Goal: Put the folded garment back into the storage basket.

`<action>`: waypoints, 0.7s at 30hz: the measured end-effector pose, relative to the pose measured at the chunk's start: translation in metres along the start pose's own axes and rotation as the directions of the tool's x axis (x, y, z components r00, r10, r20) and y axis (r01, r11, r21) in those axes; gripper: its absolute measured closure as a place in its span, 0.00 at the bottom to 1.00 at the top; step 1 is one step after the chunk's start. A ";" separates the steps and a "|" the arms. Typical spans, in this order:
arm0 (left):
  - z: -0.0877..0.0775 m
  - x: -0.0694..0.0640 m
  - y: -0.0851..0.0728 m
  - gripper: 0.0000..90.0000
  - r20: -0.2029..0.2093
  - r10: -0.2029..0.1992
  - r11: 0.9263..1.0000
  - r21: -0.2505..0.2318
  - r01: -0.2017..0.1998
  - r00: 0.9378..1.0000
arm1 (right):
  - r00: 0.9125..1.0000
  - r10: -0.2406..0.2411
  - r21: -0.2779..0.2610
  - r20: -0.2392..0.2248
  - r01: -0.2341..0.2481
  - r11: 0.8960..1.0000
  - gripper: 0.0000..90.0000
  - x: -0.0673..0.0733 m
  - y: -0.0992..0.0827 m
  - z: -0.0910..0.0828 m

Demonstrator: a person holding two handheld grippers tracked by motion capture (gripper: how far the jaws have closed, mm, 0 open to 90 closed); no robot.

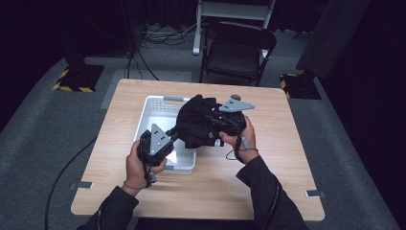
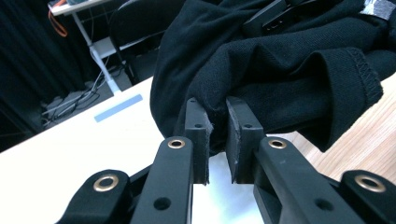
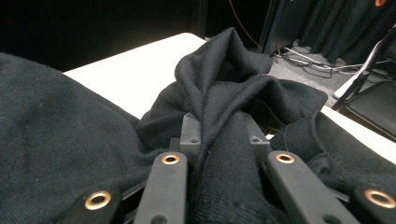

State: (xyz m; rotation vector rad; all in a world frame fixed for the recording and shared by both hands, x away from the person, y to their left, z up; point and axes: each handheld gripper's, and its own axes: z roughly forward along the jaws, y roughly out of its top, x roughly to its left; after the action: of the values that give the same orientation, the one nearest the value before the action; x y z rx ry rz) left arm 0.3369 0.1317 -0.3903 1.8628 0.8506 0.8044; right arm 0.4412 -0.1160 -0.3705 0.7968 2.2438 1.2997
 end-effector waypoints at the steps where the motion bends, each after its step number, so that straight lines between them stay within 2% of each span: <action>1: 0.000 0.000 0.000 0.89 0.000 0.000 1.000 0.000 0.000 1.000 | 1.000 -0.003 0.007 -0.004 0.003 1.000 0.85 0.001 0.000 0.003; 11: -0.010 0.014 -0.018 0.89 -0.030 -0.018 0.999 0.047 0.019 0.999 | 0.999 -0.034 0.052 -0.039 0.036 0.998 0.85 0.017 0.003 0.028; 15: -0.009 0.020 -0.028 0.89 -0.035 -0.033 0.997 0.067 0.036 0.999 | 0.998 -0.045 0.077 -0.046 0.049 0.996 0.85 0.024 0.002 0.040; 16: -0.007 0.023 -0.033 0.89 -0.041 -0.051 0.996 0.075 0.053 0.998 | 0.998 -0.048 0.092 -0.047 0.052 0.994 0.85 0.026 0.001 0.046; 21: -0.007 0.027 -0.043 0.89 -0.046 -0.075 0.993 0.087 0.079 0.996 | 0.997 -0.055 0.110 -0.060 0.062 0.992 0.85 0.031 -0.001 0.056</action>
State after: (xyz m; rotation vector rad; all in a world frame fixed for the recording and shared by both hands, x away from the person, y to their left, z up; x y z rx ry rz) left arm 0.3368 0.1722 -0.4215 1.8836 0.9933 0.7717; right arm 0.4522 -0.0604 -0.4003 0.7355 2.3839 1.1927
